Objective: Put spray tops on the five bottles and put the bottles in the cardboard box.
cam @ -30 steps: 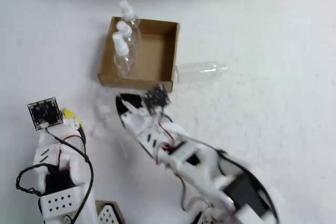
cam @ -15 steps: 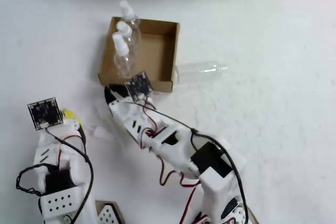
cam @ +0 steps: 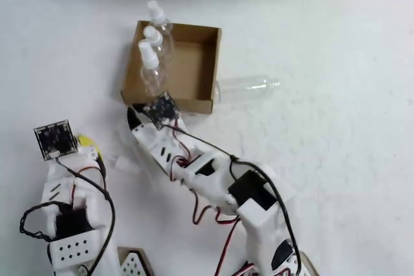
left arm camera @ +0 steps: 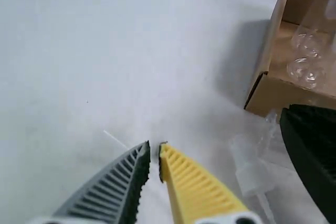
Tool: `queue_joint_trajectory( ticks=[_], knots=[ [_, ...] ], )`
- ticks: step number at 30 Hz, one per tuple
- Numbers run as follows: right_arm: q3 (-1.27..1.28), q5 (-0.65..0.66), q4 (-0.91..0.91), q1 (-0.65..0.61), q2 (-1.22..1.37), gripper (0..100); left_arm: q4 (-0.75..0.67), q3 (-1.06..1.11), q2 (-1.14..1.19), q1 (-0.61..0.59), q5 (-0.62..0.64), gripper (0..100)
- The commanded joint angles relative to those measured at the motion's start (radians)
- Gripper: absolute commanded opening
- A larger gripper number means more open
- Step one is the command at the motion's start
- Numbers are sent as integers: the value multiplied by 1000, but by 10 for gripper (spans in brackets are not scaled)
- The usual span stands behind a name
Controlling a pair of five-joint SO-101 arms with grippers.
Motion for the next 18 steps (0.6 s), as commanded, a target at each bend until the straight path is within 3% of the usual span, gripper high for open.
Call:
queue_joint_trajectory(
  ticks=[1, 8, 13, 18],
  knots=[
    [84, 14, -8, -19, -97, 15, -3, -6, -16, 15, -14, 50],
    [333, 12, 50, -36, -415, 15, -2, -6, -16, 12, -14, 50],
    [341, -12, 246, -31, -582, 15, -2, -6, -16, 12, -14, 50],
    [273, -83, 275, -28, -556, 15, -2, -6, -16, 12, -14, 50]
  ],
)
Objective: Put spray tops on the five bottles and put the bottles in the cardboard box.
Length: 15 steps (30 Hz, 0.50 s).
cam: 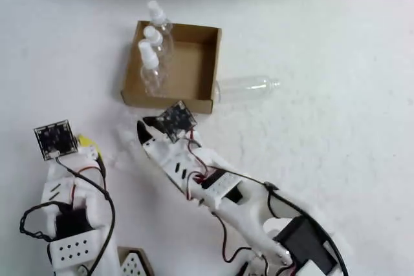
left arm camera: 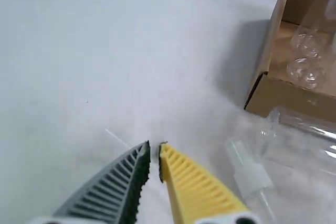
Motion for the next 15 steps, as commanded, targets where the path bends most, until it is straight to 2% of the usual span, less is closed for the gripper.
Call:
queue_joint_trajectory(
  ticks=[1, 15],
  knots=[
    [-95, -35, 45, 1, 12, 15, -2, -6, -16, 12, -14, 50],
    [-434, -37, 61, 53, 420, 15, -2, -6, -16, 12, -14, 50]
  ],
)
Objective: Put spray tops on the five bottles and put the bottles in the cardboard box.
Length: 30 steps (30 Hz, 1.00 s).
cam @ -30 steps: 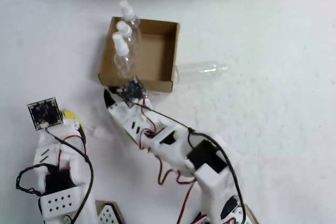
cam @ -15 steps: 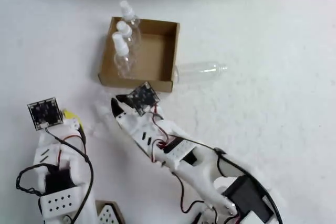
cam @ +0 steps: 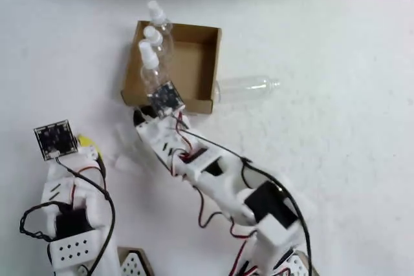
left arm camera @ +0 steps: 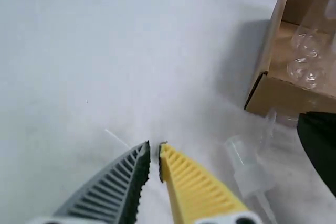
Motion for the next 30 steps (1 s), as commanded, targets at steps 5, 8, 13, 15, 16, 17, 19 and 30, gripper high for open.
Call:
queue_joint_trajectory(
  ticks=[5, 8, 13, 15, 16, 17, 19, 30],
  knots=[
    [-132, -2, 4, 12, 88, 15, -3, -6, -16, 12, -14, 50],
    [-141, -2, 4, 12, 101, 15, -3, -6, -16, 13, -14, 50],
    [-135, 0, 27, 7, 104, 15, -3, -6, -16, 13, -14, 50],
    [-133, 0, 81, 7, 96, 15, -3, -6, -16, 13, -14, 50],
    [-133, 0, 107, 7, 85, 15, -3, -6, -16, 13, -14, 50],
    [-133, 0, 134, 7, 76, 15, -3, -6, -16, 12, -14, 50],
    [-133, 0, 203, 7, 51, 15, -3, -6, -16, 12, -14, 50],
    [-141, -2, 288, 45, 4, 15, -2, -6, -16, 12, -14, 50]
  ],
)
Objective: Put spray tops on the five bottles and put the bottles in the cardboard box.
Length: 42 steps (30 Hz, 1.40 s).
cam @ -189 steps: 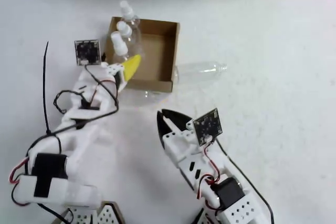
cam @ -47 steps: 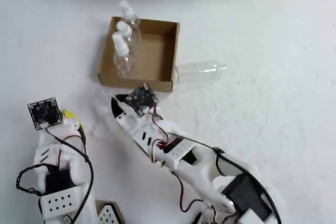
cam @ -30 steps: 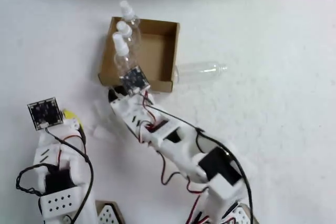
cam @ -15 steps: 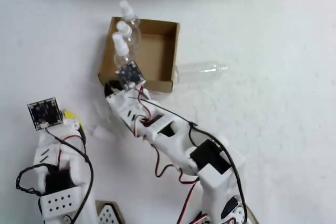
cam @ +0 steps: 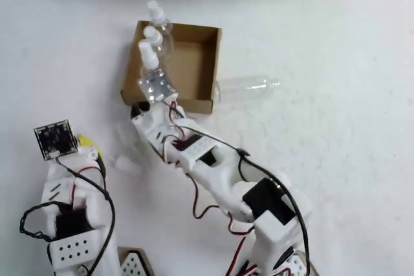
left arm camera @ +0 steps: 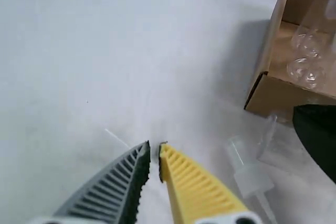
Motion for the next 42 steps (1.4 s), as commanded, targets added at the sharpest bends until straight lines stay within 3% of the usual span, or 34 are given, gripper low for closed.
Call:
queue_joint_trajectory(
  ticks=[1, 13, 17, 20, 34, 42],
  knots=[
    [-6, 0, 31, 30, -22, 15, -2, -6, -16, 12, -14, 50],
    [-31, 6, 255, 10, -24, 15, 0, -6, -16, 12, -14, 50],
    [-11, 107, 285, -5, -42, 15, 0, -6, -16, 12, -14, 50],
    [14, 109, 302, -15, -71, 15, 0, -6, -16, 12, -14, 50],
    [98, 115, 289, -33, -153, 15, -2, -6, -16, 12, -14, 50],
    [18, 112, 87, -82, -8, 15, -3, -6, -16, 12, -14, 50]
  ],
)
